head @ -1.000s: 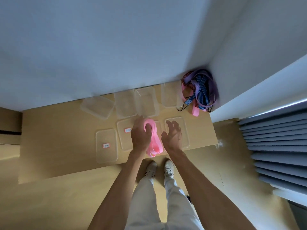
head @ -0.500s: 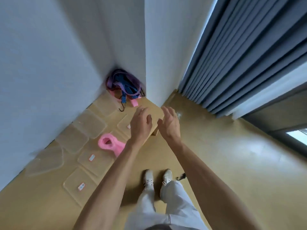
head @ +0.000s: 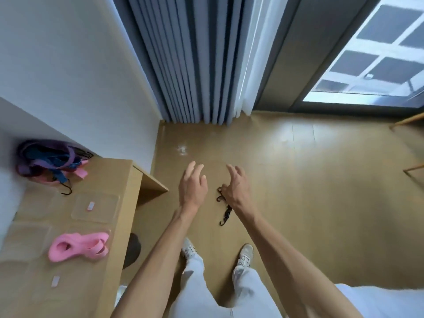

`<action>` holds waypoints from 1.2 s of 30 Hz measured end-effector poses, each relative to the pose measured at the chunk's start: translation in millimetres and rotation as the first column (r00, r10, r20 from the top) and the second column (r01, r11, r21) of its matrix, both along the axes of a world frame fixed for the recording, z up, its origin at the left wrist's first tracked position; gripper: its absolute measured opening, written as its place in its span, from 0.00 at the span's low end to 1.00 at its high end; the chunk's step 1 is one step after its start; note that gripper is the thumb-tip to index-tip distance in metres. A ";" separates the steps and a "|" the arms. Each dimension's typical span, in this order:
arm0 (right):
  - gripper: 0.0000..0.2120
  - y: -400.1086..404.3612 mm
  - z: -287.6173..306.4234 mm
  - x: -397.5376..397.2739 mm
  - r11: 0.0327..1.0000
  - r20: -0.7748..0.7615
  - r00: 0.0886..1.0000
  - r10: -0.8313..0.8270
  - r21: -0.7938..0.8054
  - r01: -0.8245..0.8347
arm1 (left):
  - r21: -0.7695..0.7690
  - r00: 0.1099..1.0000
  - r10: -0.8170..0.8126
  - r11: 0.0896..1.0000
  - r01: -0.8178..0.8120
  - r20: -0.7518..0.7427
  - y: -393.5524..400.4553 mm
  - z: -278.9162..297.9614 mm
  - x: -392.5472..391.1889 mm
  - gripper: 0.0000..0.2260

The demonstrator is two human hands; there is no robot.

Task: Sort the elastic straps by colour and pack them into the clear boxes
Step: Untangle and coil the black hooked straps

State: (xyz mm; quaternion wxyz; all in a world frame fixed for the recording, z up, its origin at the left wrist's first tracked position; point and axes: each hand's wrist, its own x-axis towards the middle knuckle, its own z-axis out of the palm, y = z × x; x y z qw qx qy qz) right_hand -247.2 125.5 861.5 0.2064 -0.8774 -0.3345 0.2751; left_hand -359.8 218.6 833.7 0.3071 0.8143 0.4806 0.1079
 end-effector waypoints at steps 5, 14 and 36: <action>0.30 -52.2 -26.8 56.2 0.997 -0.073 0.994 -0.080 -0.017 0.079 | -0.041 0.998 -0.048 0.998 0.046 -0.039 -55.2 -27.4 62.5 0.17; 0.26 -88.8 -171.7 110.5 0.975 -0.123 0.971 -0.207 -0.105 0.195 | -0.151 0.992 -0.050 0.988 0.032 -0.114 -88.5 -172.7 128.1 0.17; 0.24 -76.4 -776.7 91.6 0.930 -0.208 0.958 -0.198 -0.348 0.117 | -0.296 0.928 -0.028 0.951 -0.090 -0.373 -60.6 -784.6 133.4 0.20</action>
